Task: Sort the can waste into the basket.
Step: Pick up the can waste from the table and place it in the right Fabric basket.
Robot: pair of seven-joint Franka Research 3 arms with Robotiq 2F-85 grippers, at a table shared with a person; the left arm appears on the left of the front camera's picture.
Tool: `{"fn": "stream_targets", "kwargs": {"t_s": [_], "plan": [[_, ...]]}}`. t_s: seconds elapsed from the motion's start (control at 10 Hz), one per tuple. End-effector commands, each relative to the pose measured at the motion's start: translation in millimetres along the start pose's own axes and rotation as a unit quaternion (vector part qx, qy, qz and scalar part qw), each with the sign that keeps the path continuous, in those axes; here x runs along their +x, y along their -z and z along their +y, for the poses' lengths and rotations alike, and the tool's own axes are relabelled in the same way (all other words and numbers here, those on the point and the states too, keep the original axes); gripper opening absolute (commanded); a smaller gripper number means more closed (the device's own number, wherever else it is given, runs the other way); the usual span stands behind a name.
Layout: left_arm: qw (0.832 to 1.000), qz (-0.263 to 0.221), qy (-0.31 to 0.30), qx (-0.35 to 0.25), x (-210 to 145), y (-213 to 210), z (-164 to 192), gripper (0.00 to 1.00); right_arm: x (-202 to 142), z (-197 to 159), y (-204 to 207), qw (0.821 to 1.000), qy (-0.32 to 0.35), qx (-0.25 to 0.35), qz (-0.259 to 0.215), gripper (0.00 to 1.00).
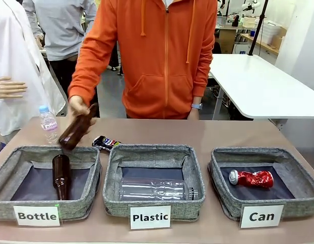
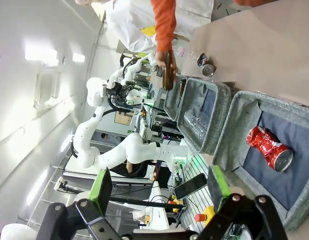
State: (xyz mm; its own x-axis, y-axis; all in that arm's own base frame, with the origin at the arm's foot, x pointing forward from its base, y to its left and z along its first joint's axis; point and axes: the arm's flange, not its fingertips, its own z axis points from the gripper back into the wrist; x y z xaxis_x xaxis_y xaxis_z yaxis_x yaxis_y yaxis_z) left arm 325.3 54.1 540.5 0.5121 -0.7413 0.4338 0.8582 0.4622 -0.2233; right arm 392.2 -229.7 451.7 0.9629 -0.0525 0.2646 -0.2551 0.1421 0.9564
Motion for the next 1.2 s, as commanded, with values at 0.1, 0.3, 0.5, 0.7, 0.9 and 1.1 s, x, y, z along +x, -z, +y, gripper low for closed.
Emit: {"fn": "stream_targets", "kwargs": {"t_s": [0.1, 0.3, 0.5, 0.7, 0.9, 1.1], "plan": [[0.995, 0.094, 0.041, 0.007, -62, -53, 0, 1.0, -2, 2, -1, 1.0, -0.008, -0.002, 0.004, 1.0], [0.999, 0.016, -0.034, 0.01, -133, -86, -18, 1.0, -2, 2, -1, 1.0, -0.008, -0.002, 0.004, 1.0], [0.997, -0.042, -0.061, 0.001, -162, -90, -23, 1.0, -2, 2, -1, 1.0, -0.008, -0.002, 0.004, 1.0], [0.991, -0.108, -0.071, -0.029, -168, -85, -7, 1.0, -2, 2, -1, 1.0, -0.008, -0.002, 0.004, 1.0], [0.988, -0.113, -0.098, -0.049, -162, -81, 7, 1.0, -2, 2, -1, 1.0, -0.008, -0.002, 0.004, 1.0], [0.99, -0.109, -0.074, -0.049, -143, -86, 5, 1.0, -2, 2, -1, 1.0, -0.008, -0.002, 0.004, 1.0]]}}
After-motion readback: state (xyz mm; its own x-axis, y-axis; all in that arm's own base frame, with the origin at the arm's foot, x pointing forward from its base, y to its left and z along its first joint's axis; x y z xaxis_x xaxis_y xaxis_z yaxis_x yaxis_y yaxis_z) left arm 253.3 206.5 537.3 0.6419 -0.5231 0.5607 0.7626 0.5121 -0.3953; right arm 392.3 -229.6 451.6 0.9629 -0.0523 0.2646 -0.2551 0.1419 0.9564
